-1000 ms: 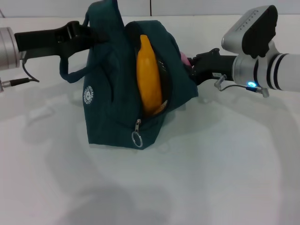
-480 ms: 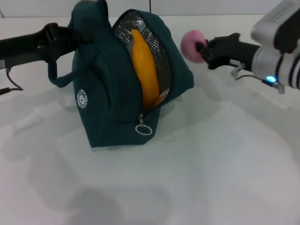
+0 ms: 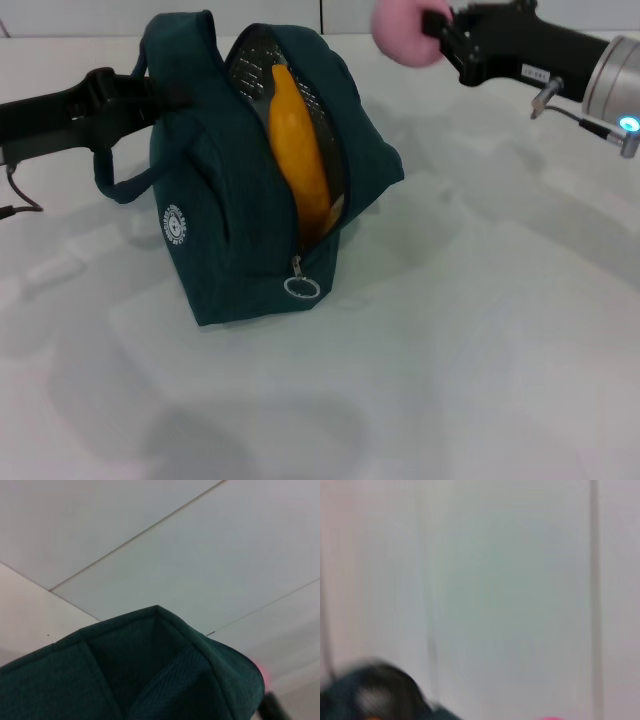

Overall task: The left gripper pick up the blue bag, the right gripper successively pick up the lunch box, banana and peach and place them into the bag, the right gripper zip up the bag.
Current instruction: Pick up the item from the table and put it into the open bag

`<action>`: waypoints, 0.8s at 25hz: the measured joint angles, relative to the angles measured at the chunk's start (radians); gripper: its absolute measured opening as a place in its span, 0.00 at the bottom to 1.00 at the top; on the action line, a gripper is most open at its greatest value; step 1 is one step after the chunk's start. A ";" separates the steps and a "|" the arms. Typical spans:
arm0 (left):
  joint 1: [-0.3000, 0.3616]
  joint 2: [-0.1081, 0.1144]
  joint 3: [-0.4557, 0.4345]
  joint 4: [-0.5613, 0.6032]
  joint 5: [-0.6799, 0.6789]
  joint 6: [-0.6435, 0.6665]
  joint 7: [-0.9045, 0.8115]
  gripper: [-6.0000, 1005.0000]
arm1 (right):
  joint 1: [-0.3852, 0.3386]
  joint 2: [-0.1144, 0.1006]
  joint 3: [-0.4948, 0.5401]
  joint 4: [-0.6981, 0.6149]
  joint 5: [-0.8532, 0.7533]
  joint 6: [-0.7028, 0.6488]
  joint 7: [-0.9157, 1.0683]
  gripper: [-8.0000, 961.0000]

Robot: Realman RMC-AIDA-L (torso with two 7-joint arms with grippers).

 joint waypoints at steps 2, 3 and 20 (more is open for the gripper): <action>0.001 0.000 0.000 0.000 0.000 0.000 0.000 0.06 | -0.003 0.001 0.022 -0.022 0.000 -0.095 0.000 0.04; 0.002 0.000 0.000 0.000 0.000 0.000 0.001 0.06 | -0.003 0.000 0.026 -0.034 0.000 -0.132 0.000 0.04; -0.023 0.000 -0.003 -0.002 -0.014 0.027 0.017 0.06 | 0.175 0.024 0.011 0.084 -0.027 -0.123 -0.004 0.05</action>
